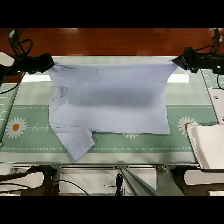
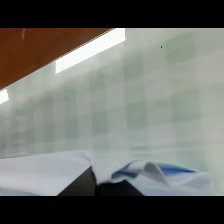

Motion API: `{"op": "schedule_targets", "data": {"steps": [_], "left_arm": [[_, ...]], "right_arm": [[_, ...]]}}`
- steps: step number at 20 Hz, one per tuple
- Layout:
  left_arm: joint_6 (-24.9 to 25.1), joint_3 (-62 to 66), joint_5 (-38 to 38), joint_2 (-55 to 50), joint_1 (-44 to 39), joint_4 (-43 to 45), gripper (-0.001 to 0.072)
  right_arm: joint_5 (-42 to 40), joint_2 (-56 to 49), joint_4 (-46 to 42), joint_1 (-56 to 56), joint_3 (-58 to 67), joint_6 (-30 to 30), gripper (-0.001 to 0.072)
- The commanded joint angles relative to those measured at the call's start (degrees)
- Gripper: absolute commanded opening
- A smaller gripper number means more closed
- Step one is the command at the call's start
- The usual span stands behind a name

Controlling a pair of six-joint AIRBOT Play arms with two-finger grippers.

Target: Fold the shirts.

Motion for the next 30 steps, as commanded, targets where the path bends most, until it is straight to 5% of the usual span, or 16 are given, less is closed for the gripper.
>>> {"op": "schedule_targets", "data": {"steps": [1, 7, 9, 12, 15, 16, 17, 18, 22, 27, 30], "left_arm": [[-0.9, 1.2, -3.06, -4.55, -0.79, -1.38, 0.002], [3.13, 4.55, -23.65, -4.59, 4.22, -0.98, 0.0019], [4.26, 4.17, -31.28, -6.21, 4.35, 2.84, 0.0019], [4.22, 0.15, -33.0, -7.91, 4.33, 4.02, 0.0019], [4.17, -2.45, -33.35, -9.16, 4.39, 4.35, 0.0036], [3.72, -2.51, -33.73, -9.35, 4.26, 4.24, 0.0209], [3.61, -2.23, -35.01, -9.35, 4.13, 4.28, 0.0625], [3.78, -1.29, -37.18, -9.31, 4.17, 4.5, 0.0707], [2.54, -0.87, -41.51, -4.39, 7.76, 7.32, 0.0706], [4.09, -21.33, -38.88, 9.01, 19.26, 11.87, 0.0706], [6.25, -35.06, -34.99, 14.84, 28.72, 4.37, 0.0705]], "right_arm": [[0.94, -6.86, 1.33, 1.77, 3.28, 1.84, 0.0021], [15.28, -4.92, -0.28, -2.08, 3.26, -2.36, 0.0021], [20.17, -4.42, -7.63, -1.18, 3.17, -2.78, 0.0021], [20.83, -4.44, -22.6, 2.03, -0.57, 1.92, 0.0021], [17.27, -4.48, -26.36, 3.48, -5.31, 4.59, 0.0024], [16.11, -4.48, -25.9, 3.74, -5.97, 5.64, 0.0168], [16.22, -4.44, -25.66, 3.76, -5.97, 7.06, 0.0542], [17.97, -4.35, -24.92, 3.67, -5.31, 6.03, 0.062], [27.56, 0.81, -28.72, -0.79, -2.86, 4.35, 0.062], [9.64, 24.41, -23.85, -8.72, -25.55, 2.4, 0.062], [8.39, 37.77, -13.75, -8.44, -41.09, -1.03, 0.0619]]}}
